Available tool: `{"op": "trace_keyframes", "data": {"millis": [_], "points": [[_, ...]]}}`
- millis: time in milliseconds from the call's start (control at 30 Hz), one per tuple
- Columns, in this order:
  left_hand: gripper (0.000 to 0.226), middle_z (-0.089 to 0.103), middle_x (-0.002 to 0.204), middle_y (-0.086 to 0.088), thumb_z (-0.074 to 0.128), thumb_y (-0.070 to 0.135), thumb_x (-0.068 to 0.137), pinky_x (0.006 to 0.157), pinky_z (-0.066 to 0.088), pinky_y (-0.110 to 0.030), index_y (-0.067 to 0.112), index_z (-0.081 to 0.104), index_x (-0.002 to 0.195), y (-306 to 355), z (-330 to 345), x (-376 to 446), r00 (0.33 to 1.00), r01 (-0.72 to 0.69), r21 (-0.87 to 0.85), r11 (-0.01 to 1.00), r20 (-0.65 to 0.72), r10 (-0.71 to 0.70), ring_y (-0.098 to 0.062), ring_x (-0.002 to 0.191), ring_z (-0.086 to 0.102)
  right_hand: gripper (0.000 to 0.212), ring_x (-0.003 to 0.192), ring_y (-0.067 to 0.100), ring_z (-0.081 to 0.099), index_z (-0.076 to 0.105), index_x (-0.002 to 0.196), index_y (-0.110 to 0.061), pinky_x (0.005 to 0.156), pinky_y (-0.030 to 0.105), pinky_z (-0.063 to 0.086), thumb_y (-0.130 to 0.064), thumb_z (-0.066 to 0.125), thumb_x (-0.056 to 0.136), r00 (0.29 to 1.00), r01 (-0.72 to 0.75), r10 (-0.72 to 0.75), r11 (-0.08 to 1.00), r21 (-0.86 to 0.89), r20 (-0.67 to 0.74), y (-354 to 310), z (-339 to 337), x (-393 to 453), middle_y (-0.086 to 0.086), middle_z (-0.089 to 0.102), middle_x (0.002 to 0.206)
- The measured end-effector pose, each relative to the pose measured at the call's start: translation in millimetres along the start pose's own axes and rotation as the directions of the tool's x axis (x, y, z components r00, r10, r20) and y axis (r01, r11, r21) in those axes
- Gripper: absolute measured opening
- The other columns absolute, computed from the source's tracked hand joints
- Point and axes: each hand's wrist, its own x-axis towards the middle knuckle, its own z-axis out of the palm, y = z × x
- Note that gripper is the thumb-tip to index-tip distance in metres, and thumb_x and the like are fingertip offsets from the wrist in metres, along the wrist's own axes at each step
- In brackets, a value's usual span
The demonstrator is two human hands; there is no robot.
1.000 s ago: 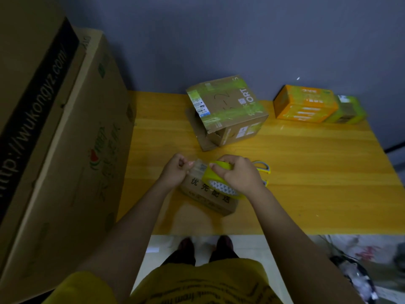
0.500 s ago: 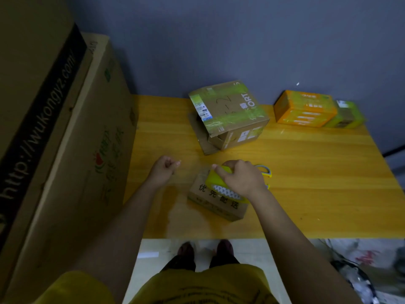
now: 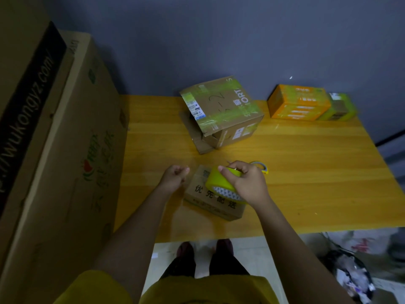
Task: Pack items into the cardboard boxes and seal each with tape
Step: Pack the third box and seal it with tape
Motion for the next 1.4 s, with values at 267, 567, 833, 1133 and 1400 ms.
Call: {"op": "trace_keyframes", "data": {"millis": [267,567,833,1133,1400], "points": [[0.021,0.055,0.09,-0.004,0.057,0.031,0.095,0.064,0.041,-0.027,0.012,0.054,0.103,-11.9,1.7,13.8,0.998,0.057,-0.004,0.998,-0.002,-0.057,-0.013,0.077,0.052,0.031,0.088,0.021,0.067,0.067,0.075,-0.024,0.062,0.037,0.052,-0.054,0.066,0.083,1.0,0.01,-0.011,0.998,-0.065,-0.015,-3.0,3.5,3.5,0.01,0.073,0.092],[0.022,0.055,0.094,-0.005,0.057,0.032,0.095,0.069,0.044,-0.03,0.013,0.055,0.107,-14.4,-1.3,17.1,0.994,0.099,-0.028,0.995,0.054,-0.098,-0.02,0.087,0.055,0.035,0.04,0.005,0.043,0.069,0.084,-0.021,0.042,0.018,0.02,-0.056,0.065,0.083,1.0,-0.022,0.018,0.99,-0.143,-0.023,-9.5,4.3,5.1,-0.005,0.04,0.042],[0.019,0.057,0.095,-0.002,0.054,0.028,0.098,0.067,0.046,-0.03,0.012,0.053,0.107,-14.5,10.3,14.7,0.989,0.119,-0.053,0.991,0.099,-0.113,-0.016,0.08,0.056,0.035,0.046,0.003,0.047,0.07,0.088,-0.022,0.045,0.022,0.027,-0.057,0.065,0.082,0.998,-0.059,0.054,0.985,-0.159,-0.038,-11.4,6.5,5.2,-0.005,0.057,0.055],[0.028,0.051,0.127,-0.015,0.046,0.035,0.099,0.085,0.047,-0.038,0.018,0.045,0.122,-20.0,26.0,27.4,0.956,0.287,0.021,0.958,0.052,-0.288,-0.029,0.102,0.054,0.03,0.052,0.011,0.051,0.06,0.077,-0.028,0.051,0.025,0.028,-0.057,0.064,0.082,0.998,-0.066,0.062,0.98,-0.186,-0.026,-12.6,9.5,5.6,0.0,0.071,0.08],[0.071,0.022,0.156,-0.004,0.047,-0.013,0.087,0.098,0.037,-0.031,0.021,0.031,0.147,8.0,-3.9,6.1,0.937,-0.264,0.234,0.936,0.292,0.191,-0.024,0.144,0.022,0.033,0.046,0.012,0.051,0.057,0.074,-0.028,0.044,0.027,0.03,-0.059,0.061,0.085,0.999,-0.037,0.043,0.98,-0.196,0.023,-15.2,5.2,5.9,0.002,0.051,0.048]]}}
